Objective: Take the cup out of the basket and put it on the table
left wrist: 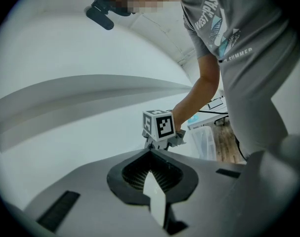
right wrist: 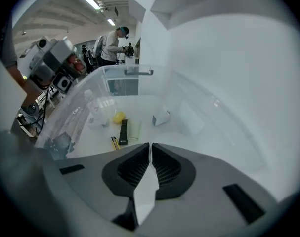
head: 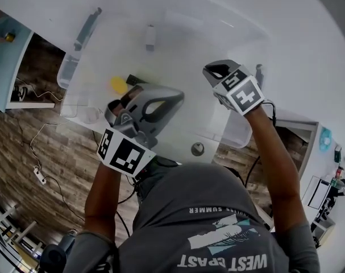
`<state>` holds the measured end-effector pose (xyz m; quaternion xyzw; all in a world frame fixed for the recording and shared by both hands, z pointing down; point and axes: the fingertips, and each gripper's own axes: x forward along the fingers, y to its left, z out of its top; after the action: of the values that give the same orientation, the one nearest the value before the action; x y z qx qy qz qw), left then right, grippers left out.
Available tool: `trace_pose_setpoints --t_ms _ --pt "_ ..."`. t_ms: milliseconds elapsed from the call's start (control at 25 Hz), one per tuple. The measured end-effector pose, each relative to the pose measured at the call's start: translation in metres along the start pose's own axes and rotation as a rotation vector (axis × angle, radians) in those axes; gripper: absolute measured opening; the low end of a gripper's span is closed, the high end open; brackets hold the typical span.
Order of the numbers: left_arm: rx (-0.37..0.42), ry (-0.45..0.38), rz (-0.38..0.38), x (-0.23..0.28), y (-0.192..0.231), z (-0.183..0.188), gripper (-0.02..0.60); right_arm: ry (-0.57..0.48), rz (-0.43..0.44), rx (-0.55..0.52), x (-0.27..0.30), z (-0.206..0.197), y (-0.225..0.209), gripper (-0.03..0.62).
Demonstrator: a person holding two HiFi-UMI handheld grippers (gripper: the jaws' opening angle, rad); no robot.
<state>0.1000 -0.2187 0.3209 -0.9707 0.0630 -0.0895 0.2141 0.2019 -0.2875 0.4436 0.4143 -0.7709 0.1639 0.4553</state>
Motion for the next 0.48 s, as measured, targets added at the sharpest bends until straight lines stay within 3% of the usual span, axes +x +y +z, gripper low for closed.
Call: trace_pose_setpoints --t_ms 480 --pt "0.015 -0.006 -0.02 -0.015 -0.009 0.006 0.011 -0.23 -0.035 -0.102 -0.089 0.058 0.068 0.032"
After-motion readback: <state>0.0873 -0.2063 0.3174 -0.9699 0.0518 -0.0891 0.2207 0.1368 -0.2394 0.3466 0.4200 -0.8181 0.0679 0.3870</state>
